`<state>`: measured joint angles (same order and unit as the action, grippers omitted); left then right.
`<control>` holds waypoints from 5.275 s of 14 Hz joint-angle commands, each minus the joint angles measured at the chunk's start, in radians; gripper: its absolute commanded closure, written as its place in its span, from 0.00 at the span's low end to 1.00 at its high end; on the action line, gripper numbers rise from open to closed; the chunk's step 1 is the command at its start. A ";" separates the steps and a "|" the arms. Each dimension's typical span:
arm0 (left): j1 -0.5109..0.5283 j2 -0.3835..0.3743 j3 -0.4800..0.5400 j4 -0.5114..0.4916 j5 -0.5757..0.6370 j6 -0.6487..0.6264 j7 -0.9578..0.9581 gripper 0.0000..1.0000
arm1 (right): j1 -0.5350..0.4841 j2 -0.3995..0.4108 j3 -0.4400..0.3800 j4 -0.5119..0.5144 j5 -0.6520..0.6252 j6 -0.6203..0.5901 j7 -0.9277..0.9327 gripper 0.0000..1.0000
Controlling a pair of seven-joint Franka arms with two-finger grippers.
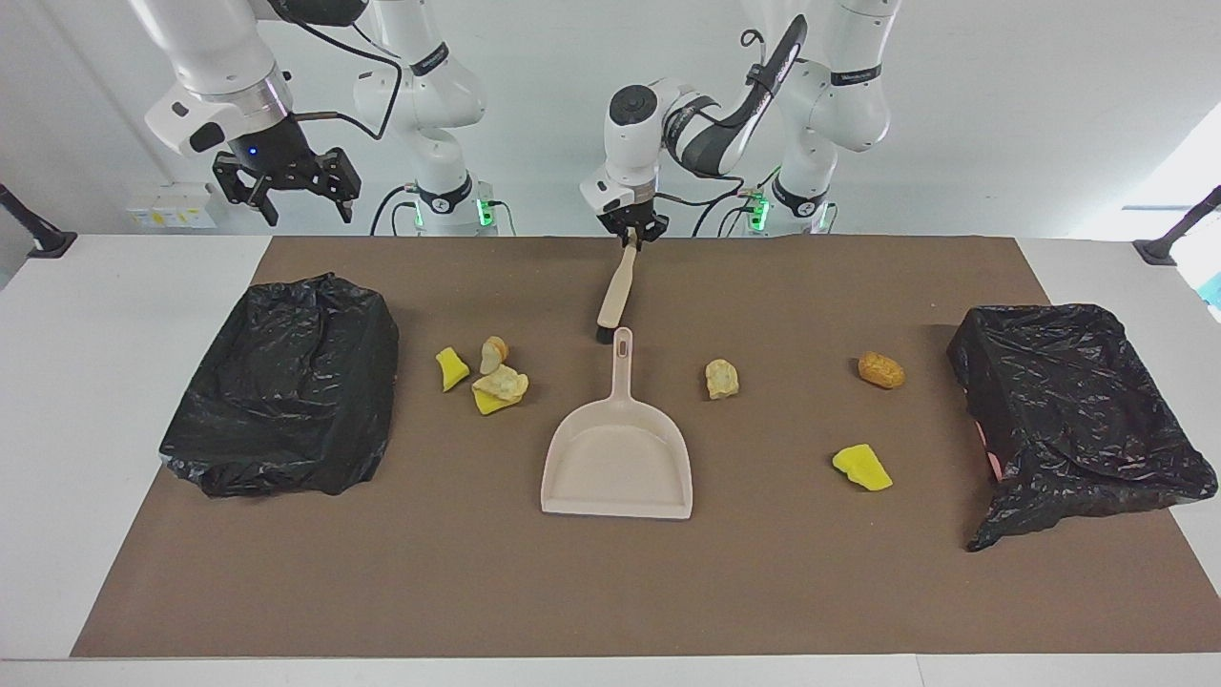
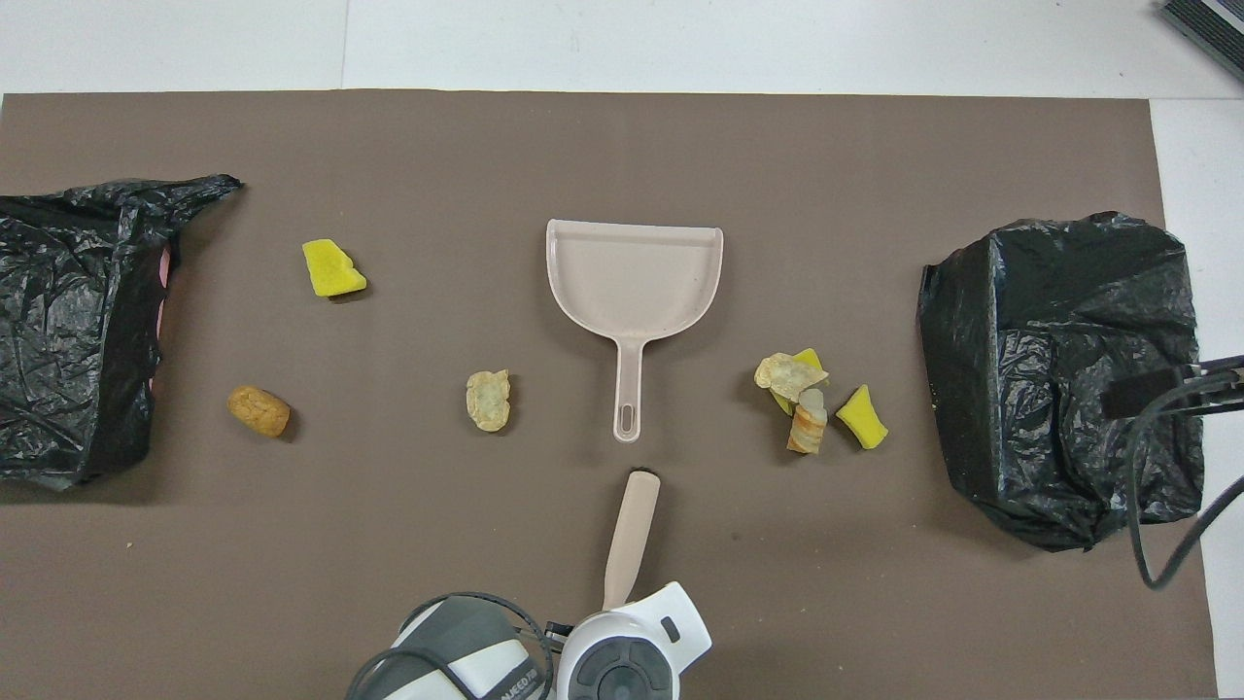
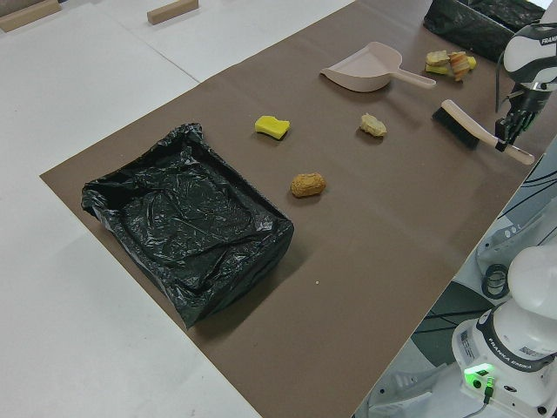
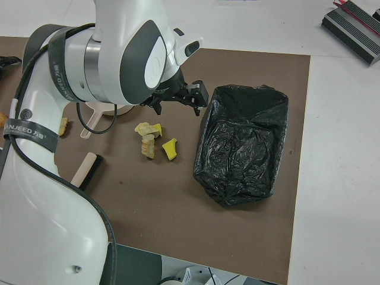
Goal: Sweep and dump trash in bin
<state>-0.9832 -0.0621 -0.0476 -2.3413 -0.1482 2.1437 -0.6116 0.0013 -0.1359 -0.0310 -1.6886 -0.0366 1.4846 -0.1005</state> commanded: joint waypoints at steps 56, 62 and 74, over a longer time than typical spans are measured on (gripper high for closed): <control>0.901 -0.067 0.015 0.154 0.176 -0.207 0.665 1.00 | 0.395 0.320 0.011 -0.049 0.159 0.312 -0.096 1.00; 0.991 0.161 0.015 0.247 0.272 0.011 0.805 1.00 | 0.417 0.260 0.014 -0.204 0.147 0.368 -0.509 1.00; 0.784 0.111 0.006 0.166 0.283 -0.184 0.777 1.00 | 0.537 0.237 0.016 -0.345 -0.025 0.542 -0.418 1.00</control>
<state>-0.1470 0.0837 -0.0492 -2.1392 0.1294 2.0105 0.2493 0.5329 0.1204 -0.0210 -1.9997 -0.0353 1.9818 -0.5494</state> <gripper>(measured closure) 0.740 0.687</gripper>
